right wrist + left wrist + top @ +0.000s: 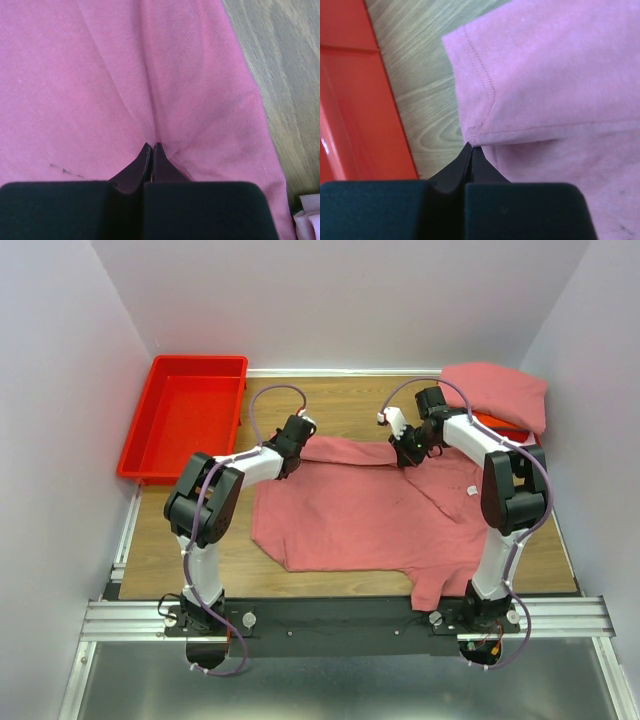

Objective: Fold and stack the t-shirts
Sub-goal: Fold the tshirt

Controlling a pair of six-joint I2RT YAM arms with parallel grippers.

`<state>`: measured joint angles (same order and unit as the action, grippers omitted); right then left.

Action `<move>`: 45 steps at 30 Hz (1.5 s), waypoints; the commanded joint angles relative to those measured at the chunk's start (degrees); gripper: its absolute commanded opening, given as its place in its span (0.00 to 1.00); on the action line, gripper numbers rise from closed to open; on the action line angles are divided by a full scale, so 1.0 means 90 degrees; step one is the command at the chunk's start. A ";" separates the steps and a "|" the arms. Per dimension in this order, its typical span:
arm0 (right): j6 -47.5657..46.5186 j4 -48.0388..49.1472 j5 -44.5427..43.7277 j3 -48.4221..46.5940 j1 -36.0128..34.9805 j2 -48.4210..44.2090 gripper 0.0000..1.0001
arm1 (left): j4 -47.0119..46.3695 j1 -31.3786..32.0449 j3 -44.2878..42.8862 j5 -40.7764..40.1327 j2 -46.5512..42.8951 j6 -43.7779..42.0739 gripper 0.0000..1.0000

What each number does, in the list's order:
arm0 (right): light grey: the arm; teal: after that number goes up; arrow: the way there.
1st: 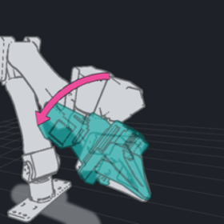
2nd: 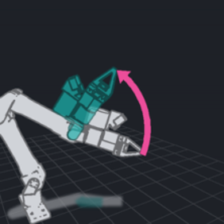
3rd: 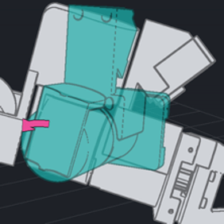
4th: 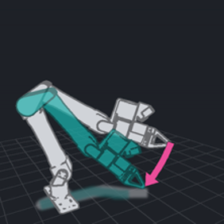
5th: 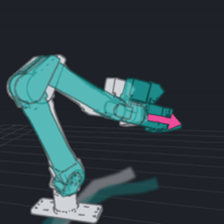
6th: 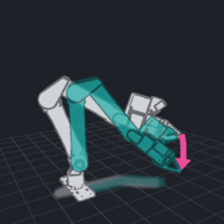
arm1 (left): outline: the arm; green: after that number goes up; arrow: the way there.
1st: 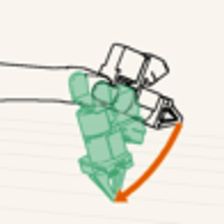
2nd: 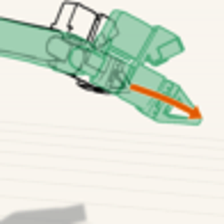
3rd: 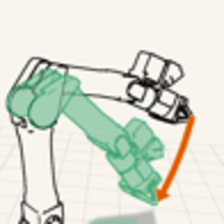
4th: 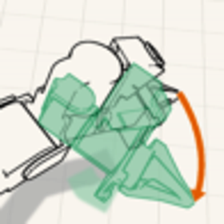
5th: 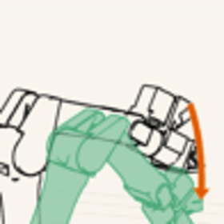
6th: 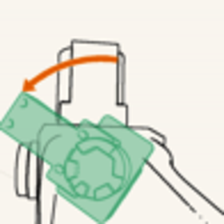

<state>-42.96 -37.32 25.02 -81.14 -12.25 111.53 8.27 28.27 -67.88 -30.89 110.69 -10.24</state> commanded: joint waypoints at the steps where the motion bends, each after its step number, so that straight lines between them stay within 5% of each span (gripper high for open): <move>1: 0.0066 0.0016 0.0131 0.0080 0.0033 -0.0038 0.00 | -0.0050 0.0042 0.0042 -0.0532 -0.0199 0.0024 0.00; 16: -0.0139 -0.0081 0.0296 0.0266 0.0053 -0.0145 0.01 | 0.0145 0.0042 0.0267 -0.0659 -0.0171 0.0112 0.00; 18: -0.0207 -0.0169 0.0413 0.0266 0.0053 -0.0136 0.15 | 0.0223 0.0042 0.0228 -0.0678 -0.0054 0.0132 0.02; 22: -0.0295 -0.0462 0.0706 0.0198 0.0053 -0.0301 0.49 | 0.0555 0.0052 0.0062 -0.0747 -0.0092 0.0395 0.29; 29: 0.0417 -0.0531 0.0658 -0.0027 0.0315 -0.1063 0.50 | 0.1033 0.0188 -0.0046 -0.0513 -0.1623 0.0659 0.39; 35: 0.1072 -0.0599 0.1039 0.0606 0.1612 -0.1873 0.50 | 0.0927 0.0199 0.0217 -0.0074 -0.3244 0.0922 0.50; 38: 0.1014 -0.0629 0.0883 0.1220 0.2306 -0.2215 0.50 | 0.0488 0.0179 0.1044 0.0239 -0.4482 0.1088 0.59; 45: 0.1208 -0.0629 0.1672 0.1293 0.2435 -0.1651 0.50 | -0.0176 0.0159 0.2451 0.0357 -0.6202 0.1108 0.61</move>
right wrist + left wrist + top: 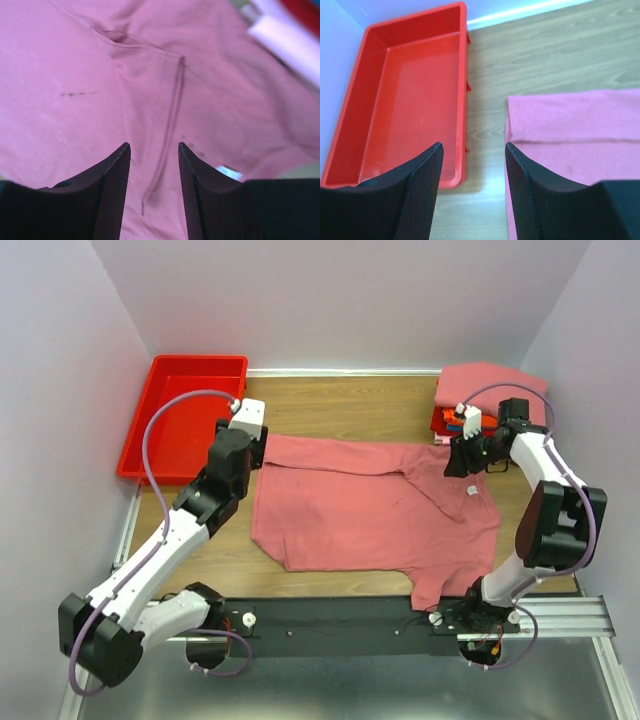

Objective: Fold and stack the t-shirts
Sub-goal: Fold the tshirt

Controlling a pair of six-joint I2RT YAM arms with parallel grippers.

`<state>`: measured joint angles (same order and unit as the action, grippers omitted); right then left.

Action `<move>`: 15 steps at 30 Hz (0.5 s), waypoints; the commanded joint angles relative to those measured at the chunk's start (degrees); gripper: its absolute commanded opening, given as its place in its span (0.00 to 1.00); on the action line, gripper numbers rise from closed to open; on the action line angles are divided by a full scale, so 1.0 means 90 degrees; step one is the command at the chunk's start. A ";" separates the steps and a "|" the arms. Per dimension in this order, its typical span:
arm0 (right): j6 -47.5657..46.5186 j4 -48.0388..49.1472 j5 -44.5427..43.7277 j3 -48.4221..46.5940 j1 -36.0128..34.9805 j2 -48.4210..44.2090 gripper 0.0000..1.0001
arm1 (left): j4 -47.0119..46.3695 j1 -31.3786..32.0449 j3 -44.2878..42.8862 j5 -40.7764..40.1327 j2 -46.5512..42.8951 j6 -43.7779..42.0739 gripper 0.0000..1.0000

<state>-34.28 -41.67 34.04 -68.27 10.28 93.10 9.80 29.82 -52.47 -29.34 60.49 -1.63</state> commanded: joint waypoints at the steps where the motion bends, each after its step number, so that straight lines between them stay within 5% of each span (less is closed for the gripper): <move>1: 0.0380 -0.0136 0.0787 -0.0255 -0.0068 0.0533 0.49 | -0.0415 -0.0013 0.0858 0.0203 -0.0782 0.0161 0.62; 15: 0.0557 0.0196 0.0310 -0.0871 -0.0576 0.1843 0.48 | -0.0777 -0.0023 0.1123 0.0399 -0.1350 0.0161 0.66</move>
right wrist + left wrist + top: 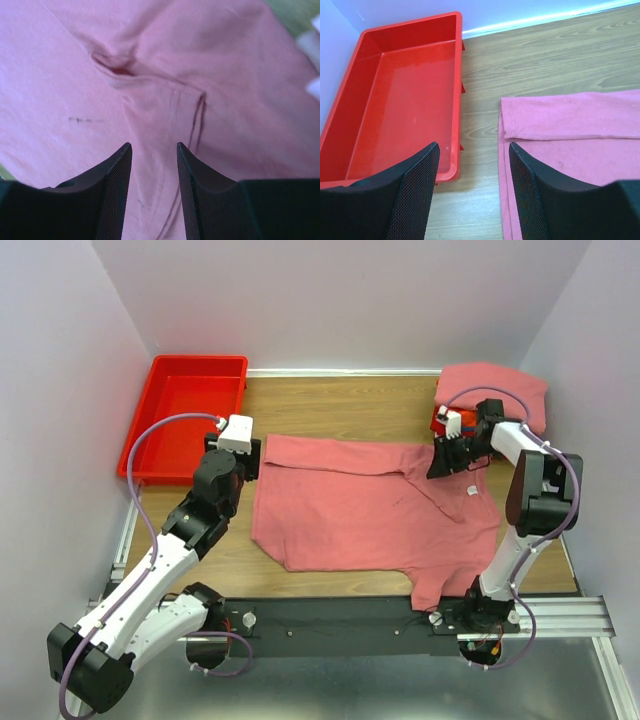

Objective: Fold and stack the t-shirts
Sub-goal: Fold the tshirt

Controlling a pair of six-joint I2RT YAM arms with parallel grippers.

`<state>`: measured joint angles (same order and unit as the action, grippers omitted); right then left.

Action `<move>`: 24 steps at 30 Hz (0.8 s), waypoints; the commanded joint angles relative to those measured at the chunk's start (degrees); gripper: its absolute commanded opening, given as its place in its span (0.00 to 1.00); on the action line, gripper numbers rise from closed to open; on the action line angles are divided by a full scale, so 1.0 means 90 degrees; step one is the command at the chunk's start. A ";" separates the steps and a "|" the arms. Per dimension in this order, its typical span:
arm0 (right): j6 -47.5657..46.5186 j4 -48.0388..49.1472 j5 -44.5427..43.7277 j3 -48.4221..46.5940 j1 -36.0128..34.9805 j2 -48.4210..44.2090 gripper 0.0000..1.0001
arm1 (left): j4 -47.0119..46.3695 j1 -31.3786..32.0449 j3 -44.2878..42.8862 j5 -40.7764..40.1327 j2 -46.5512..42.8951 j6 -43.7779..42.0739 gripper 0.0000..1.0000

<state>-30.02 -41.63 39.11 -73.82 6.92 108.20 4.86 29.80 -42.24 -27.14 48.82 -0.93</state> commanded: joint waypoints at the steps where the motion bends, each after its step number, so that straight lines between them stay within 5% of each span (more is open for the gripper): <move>1: 0.0093 0.0221 -0.0312 -0.0255 -0.0212 0.0194 0.48 | -0.0238 -0.0011 -0.0004 0.0154 -0.0063 0.0084 0.66; 24: 0.0113 0.0748 -0.0908 0.0048 -0.0446 0.0272 0.48 | -0.0247 -0.0011 0.0015 0.0144 0.0074 0.0084 0.66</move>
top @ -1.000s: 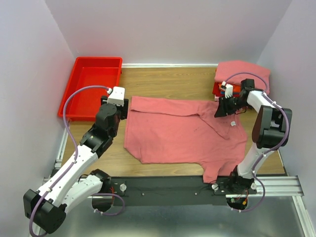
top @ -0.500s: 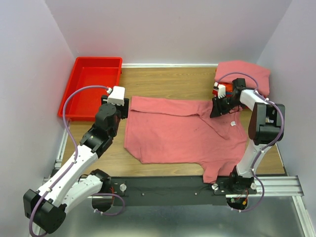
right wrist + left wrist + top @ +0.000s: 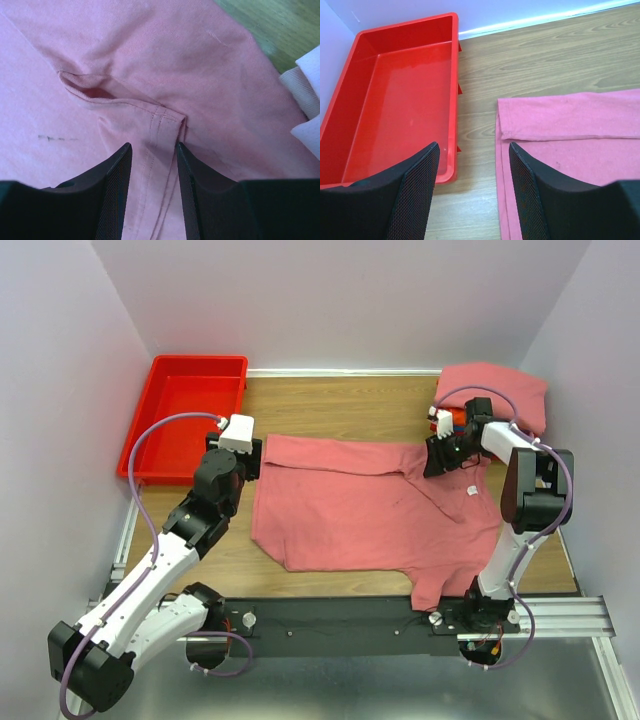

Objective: Fold and stack the t-shirts
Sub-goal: Fold the tshirt

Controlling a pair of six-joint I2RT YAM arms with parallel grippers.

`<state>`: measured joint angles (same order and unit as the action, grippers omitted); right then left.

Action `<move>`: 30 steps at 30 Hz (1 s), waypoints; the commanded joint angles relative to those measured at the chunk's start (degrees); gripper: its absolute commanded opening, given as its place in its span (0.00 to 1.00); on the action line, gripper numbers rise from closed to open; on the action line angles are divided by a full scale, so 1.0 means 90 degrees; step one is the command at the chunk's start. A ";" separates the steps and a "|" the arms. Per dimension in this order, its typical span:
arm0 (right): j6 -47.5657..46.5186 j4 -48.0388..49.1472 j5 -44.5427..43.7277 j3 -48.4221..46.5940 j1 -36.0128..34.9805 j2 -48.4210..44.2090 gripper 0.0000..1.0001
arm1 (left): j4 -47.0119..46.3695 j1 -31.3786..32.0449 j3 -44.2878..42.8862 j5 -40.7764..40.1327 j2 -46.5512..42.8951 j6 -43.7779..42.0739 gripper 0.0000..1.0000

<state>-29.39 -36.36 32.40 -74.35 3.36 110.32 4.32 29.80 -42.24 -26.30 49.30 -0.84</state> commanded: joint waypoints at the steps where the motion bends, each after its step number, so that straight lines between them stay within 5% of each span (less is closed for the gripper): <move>1: 0.0043 0.0173 -0.0192 0.0116 -0.0060 0.0046 0.48 | -0.0187 -0.0011 0.0015 0.0061 0.0020 0.0064 0.66; 30: 0.0052 0.0222 -0.0358 0.0155 -0.0177 -0.0032 0.48 | -0.0206 -0.0011 0.0006 0.0071 0.0089 0.0064 0.66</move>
<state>-29.36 -35.53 30.28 -73.80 2.22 110.32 4.01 29.80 -42.24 -26.30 49.87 -0.84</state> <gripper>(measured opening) 0.480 0.656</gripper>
